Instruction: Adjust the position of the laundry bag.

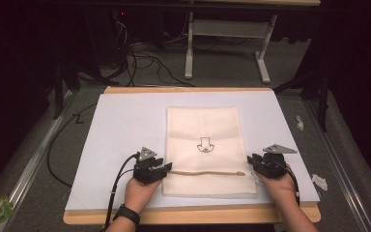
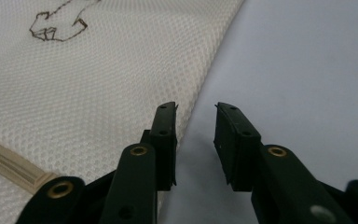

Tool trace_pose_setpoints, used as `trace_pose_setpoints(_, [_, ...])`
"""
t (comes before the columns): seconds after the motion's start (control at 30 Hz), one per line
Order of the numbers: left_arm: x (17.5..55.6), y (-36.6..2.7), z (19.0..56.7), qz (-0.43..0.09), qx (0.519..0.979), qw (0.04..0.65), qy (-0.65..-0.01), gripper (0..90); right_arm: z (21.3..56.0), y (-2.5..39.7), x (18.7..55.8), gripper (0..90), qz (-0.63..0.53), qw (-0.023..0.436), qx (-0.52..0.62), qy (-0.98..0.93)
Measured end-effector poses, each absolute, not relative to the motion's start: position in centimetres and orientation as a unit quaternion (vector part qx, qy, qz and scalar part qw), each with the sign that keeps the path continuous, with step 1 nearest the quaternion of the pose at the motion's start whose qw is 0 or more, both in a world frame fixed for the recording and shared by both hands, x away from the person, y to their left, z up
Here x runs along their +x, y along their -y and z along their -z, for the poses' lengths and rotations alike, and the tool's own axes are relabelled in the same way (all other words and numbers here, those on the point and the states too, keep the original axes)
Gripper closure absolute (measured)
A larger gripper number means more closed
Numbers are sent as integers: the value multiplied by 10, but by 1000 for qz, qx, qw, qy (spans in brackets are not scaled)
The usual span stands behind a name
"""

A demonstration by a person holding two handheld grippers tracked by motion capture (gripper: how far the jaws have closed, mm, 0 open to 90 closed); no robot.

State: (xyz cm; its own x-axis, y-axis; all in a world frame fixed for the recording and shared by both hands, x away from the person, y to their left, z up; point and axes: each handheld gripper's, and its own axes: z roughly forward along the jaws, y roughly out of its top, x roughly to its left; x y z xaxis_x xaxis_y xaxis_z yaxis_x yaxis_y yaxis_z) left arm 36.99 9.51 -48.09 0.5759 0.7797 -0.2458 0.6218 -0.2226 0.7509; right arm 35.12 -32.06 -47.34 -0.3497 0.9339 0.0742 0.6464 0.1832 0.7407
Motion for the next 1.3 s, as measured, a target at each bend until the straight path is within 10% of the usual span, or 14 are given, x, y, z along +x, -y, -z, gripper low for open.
trace_pose_setpoints(0.33, [370, -89, 481, -85, 794, 415, -435, 856, 477, 305, 357, 885, -347, 181, 508, -767])
trace_pose_setpoints(0.8, [399, -101, 469, -145, 777, 400, -463, 878, 472, 275, 391, 883, -322, 207, 493, -781])
trace_pose_setpoints(1.0, [388, -111, 464, -157, 759, 428, -465, 570, 458, 284, 380, 659, -345, 205, 501, -767])
trace_pose_setpoints(1.3, [337, -115, 446, -195, 771, 445, -412, 404, 443, 307, 341, 504, -365, 220, 514, -745])
